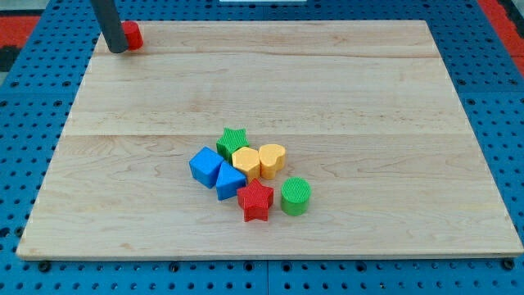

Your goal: Move the red star to the top right of the yellow heart

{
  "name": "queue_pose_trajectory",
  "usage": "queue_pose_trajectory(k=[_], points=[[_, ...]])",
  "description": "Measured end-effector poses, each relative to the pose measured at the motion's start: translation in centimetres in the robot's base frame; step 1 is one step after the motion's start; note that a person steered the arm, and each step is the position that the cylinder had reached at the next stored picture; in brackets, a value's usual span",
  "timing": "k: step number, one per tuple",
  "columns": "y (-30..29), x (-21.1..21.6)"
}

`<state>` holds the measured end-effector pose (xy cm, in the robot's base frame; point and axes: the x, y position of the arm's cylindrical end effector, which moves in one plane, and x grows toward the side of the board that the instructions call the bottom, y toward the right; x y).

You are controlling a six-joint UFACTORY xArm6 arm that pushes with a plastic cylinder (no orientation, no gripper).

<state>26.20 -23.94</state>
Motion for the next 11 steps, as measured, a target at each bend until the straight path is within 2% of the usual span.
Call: queue_pose_trajectory(k=[2, 3, 4, 5, 6, 7, 11], points=[[5.8, 7.4], [9.6, 14.0], [9.8, 23.2], [13.7, 32.8], [19.5, 32.9], [24.2, 30.3], [31.0, 20.2]])
